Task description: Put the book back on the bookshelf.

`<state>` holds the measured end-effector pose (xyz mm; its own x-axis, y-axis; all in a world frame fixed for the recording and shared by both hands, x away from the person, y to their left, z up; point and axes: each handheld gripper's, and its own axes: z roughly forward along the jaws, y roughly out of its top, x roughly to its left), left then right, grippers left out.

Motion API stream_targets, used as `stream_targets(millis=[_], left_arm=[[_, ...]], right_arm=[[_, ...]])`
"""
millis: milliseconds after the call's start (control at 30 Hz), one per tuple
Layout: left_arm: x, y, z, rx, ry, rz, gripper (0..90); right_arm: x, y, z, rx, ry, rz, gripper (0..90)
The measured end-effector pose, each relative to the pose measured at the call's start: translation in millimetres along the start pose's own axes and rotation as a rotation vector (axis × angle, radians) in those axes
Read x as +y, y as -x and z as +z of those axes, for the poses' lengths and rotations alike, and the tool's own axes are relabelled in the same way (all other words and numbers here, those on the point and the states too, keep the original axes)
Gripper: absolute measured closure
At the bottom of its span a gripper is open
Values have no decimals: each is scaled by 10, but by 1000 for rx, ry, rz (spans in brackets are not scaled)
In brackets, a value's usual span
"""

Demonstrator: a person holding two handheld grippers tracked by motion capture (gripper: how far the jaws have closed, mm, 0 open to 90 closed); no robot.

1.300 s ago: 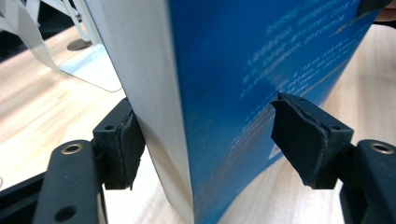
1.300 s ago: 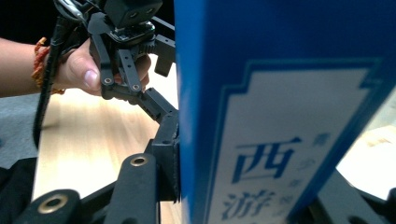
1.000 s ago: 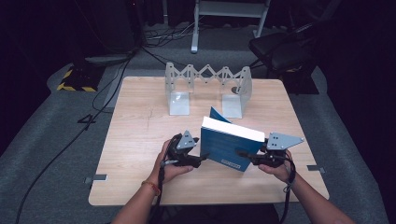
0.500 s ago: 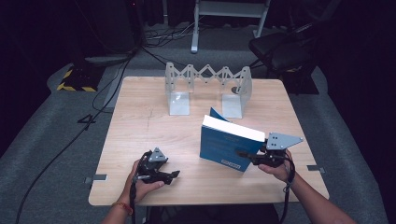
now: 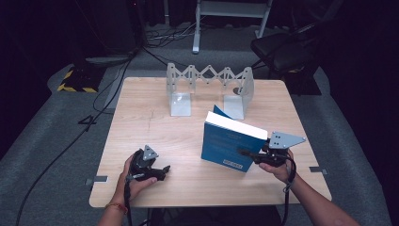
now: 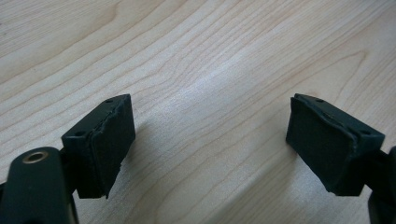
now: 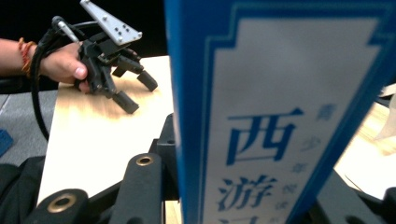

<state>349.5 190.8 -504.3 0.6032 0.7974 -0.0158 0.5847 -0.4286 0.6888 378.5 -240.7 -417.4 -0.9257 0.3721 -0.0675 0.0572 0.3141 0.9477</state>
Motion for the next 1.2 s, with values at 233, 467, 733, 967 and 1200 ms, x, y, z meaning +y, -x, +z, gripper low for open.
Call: stream_targets(millis=[233, 467, 733, 967, 1200], left_arm=[[8, 0, 7, 3, 1, 0, 153], [8, 2, 7, 11, 1, -8, 152], [8, -1, 7, 14, 2, -14, 151], [7, -14, 6, 12, 0, -20, 151], [8, -16, 4, 10, -2, -19, 151]], right_arm=[[71, 119, 44, -53, -17, 40, 619], [179, 230, 80, -38, -13, 57, 621], [309, 361, 120, -55, -11, 53, 621], [411, 427, 184, -73, -32, 16, 621], [587, 524, 281, -119, -76, -20, 621]])
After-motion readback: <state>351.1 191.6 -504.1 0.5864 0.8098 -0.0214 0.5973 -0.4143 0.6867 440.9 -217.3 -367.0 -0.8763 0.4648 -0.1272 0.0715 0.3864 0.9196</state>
